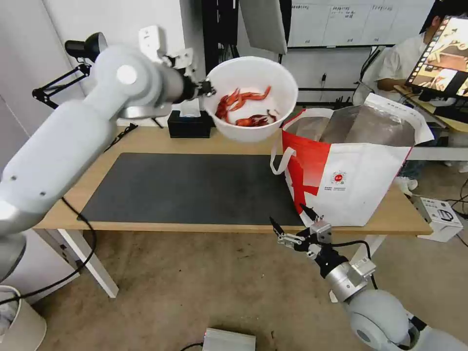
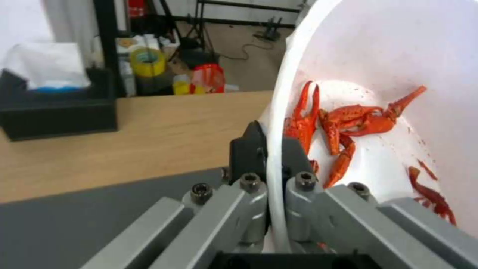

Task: Pick up the trash from the table and place it into the takeout bag.

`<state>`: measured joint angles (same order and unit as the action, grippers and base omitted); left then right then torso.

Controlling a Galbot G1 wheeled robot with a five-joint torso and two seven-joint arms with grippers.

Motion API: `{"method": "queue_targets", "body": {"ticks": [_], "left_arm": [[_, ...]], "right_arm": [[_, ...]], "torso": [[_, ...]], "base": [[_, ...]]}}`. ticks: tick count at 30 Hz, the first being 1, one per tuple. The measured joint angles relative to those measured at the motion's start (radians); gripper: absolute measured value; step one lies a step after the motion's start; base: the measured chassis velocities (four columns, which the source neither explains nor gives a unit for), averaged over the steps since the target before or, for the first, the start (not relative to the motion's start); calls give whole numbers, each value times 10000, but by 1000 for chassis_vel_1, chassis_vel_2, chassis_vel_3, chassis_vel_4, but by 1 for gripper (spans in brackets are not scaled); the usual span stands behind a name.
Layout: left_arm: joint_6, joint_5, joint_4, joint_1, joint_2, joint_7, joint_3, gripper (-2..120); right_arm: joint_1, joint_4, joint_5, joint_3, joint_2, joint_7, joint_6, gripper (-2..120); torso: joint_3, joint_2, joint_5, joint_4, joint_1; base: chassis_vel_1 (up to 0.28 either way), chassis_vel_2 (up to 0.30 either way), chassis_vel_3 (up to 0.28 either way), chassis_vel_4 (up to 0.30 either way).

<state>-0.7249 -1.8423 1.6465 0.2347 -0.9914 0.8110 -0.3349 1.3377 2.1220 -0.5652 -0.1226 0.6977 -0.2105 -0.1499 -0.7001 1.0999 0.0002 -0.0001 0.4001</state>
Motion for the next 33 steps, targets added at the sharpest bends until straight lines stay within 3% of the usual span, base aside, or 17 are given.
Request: {"method": "queue_targets", "body": {"ticks": [5, 8, 10, 12, 16, 21, 33], "left_arm": [[0, 160, -387, 328, -600, 0, -201, 0], [40, 565, -894, 610, -1289, 20, -425, 0], [41, 575, -907, 618, -1306, 22, -433, 0], [58, 768, -1290, 883, -1875, 169, -649, 0], [-21, 849, -1663, 1115, -2316, 372, -837, 0], [-88, 1002, -2656, 1563, -3277, 567, -1152, 0], [-68, 1201, -2943, 1589, -3948, 716, -1511, 0]], "right_arm": [[0, 0, 0, 0, 0, 0, 0, 100], [0, 0, 0, 0, 0, 0, 0, 100], [0, 0, 0, 0, 0, 0, 0, 100], [0, 0, 0, 0, 0, 0, 0, 100], [0, 0, 0, 0, 0, 0, 0, 100], [0, 0, 0, 0, 0, 0, 0, 100], [0, 0, 0, 0, 0, 0, 0, 100]], "torso": [[0, 0, 1, 0, -1], [0, 0, 0, -1, 0], [0, 0, 1, -1, 0], [0, 0, -1, 1, 0], [1, 1, 0, 1, -1], [1, 1, 1, -1, 0], [1, 1, 0, 1, -1]], "base": [[0, 0, 0, 0], [0, 0, 0, 0], [0, 0, 0, 0], [0, 0, 0, 0], [0, 0, 0, 0], [0, 0, 0, 0], [0, 0, 0, 0]]}}
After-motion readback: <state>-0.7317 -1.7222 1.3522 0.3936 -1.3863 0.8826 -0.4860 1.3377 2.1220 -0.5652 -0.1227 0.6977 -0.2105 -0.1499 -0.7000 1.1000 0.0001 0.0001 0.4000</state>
